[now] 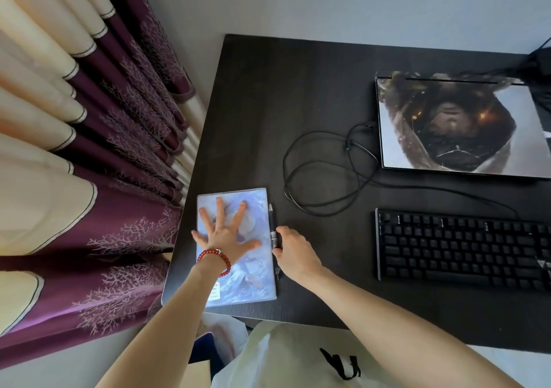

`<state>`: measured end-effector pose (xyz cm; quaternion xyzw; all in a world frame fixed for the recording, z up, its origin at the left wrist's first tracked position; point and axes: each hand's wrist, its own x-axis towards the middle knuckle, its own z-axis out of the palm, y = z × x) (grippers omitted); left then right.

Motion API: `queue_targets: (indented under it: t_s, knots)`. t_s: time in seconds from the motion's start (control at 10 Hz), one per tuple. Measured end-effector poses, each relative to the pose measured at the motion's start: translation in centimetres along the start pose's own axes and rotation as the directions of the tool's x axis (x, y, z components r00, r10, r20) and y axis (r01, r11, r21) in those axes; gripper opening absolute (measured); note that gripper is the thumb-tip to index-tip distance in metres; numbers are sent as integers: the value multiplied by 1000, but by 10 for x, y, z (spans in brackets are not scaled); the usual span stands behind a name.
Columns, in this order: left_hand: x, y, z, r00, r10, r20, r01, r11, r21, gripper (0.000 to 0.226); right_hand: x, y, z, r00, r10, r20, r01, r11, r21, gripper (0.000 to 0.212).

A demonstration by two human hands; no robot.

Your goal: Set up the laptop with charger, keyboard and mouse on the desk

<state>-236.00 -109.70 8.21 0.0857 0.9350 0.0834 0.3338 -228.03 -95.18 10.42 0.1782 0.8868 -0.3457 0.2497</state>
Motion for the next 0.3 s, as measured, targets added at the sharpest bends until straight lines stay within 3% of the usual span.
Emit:
queue_targets:
  t_s: [0.3]
  knots:
    - [11,3,-4,997,67,-23,-67,998,0,95,0,-2,-19,1000,23,2,-23,1000,-11,41]
